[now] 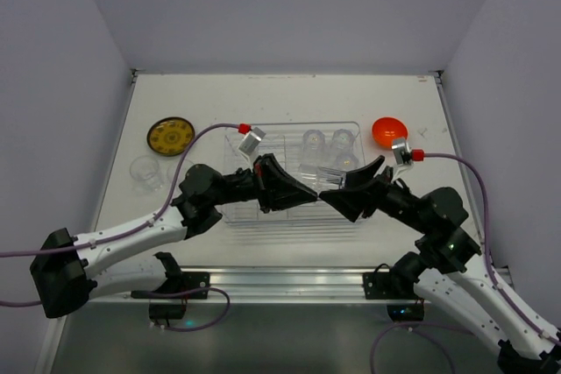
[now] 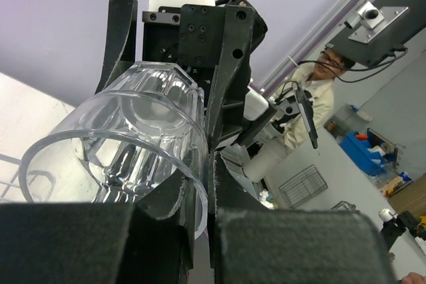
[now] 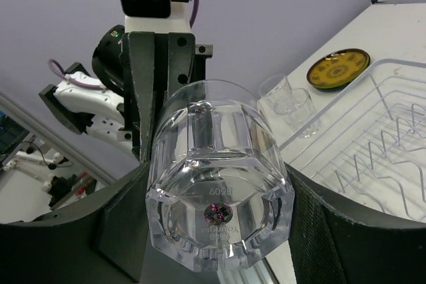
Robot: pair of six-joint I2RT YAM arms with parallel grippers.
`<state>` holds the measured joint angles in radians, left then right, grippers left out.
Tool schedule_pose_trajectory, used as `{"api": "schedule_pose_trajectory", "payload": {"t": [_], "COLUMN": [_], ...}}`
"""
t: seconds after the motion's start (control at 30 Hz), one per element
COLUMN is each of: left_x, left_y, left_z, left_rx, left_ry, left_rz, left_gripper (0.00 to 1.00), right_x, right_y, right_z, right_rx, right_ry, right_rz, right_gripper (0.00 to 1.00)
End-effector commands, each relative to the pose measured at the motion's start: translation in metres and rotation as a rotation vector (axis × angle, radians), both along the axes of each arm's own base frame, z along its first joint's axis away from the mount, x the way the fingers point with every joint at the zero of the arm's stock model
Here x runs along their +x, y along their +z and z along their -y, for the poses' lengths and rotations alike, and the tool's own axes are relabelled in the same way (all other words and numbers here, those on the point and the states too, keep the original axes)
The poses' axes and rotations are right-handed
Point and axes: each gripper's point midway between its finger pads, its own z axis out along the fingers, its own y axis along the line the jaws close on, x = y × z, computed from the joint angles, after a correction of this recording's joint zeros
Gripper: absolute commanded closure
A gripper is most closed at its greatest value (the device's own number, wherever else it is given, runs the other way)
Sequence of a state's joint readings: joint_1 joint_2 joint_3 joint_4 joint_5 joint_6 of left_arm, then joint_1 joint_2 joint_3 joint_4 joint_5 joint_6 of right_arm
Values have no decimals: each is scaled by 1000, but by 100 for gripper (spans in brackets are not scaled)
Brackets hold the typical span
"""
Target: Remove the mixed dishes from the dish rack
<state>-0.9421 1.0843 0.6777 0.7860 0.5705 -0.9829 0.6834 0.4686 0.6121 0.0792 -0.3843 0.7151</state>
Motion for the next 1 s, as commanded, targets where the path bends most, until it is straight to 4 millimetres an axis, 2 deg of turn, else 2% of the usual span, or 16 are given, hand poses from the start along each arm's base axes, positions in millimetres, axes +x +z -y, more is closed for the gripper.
{"api": "schedule_pose_trajectory", "payload": {"t": [0.0, 0.07, 0.1, 0.13, 0.17, 0.2, 0.27, 0.3, 0.37, 0.4, 0.47, 0.5, 0.6, 0.67, 0.83, 0.97], "left_x": [-10, 1, 7, 12, 27, 38, 69, 71, 83, 82, 95, 90, 95, 101, 120, 118], "left_y": [19, 15, 3, -1, 0, -33, -30, -60, -54, -72, -69, -92, -108, -113, -136, -168], "left_z": [-5, -6, -5, -6, -12, -16, -39, -54, -83, -100, -135, -159, -221, -245, -275, -288], "left_rx": [-61, -26, 39, 74, 101, 261, 359, 508, 564, 664, 732, 877, 1089, 1170, 1288, 1440], "left_ry": [-3, 78, 106, 139, 243, 301, 514, 556, 696, 729, 903, 946, 1161, 1218, 1227, 1175], "left_rz": [91, 96, 68, 66, 100, 46, 59, 22, 28, -1, -54, -93, -168, -180, -299, -395], "left_gripper": [100, 100, 100, 100, 100, 100, 100, 100, 100, 100, 100, 100, 100, 100, 100, 100], "right_x": [5, 16, 20, 26, 40, 47, 55, 65, 68, 70, 73, 75, 87, 95, 118, 122], "right_y": [3, -10, -14, -19, -38, -47, -69, -74, -81, -84, -91, -94, -109, -110, -126, -137], "right_z": [1, 6, 11, 15, 27, 34, 54, 70, 85, 91, 92, 93, 96, 100, 103, 113], "right_rx": [9, -20, -30, -42, -91, -115, -176, -189, -211, -219, -246, -263, -369, -426, -551, -587], "right_ry": [-22, -91, -128, -171, -276, -334, -452, -557, -634, -667, -680, -687, -739, -771, -814, -853], "right_rz": [37, -14, -30, -46, -107, -134, -200, -217, -230, -228, -223, -226, -258, -271, -313, -323], "right_gripper": [85, 48, 18, 4, 1, 1, 1, 1, 1, 1, 1, 1, 1, 1, 1, 1]}}
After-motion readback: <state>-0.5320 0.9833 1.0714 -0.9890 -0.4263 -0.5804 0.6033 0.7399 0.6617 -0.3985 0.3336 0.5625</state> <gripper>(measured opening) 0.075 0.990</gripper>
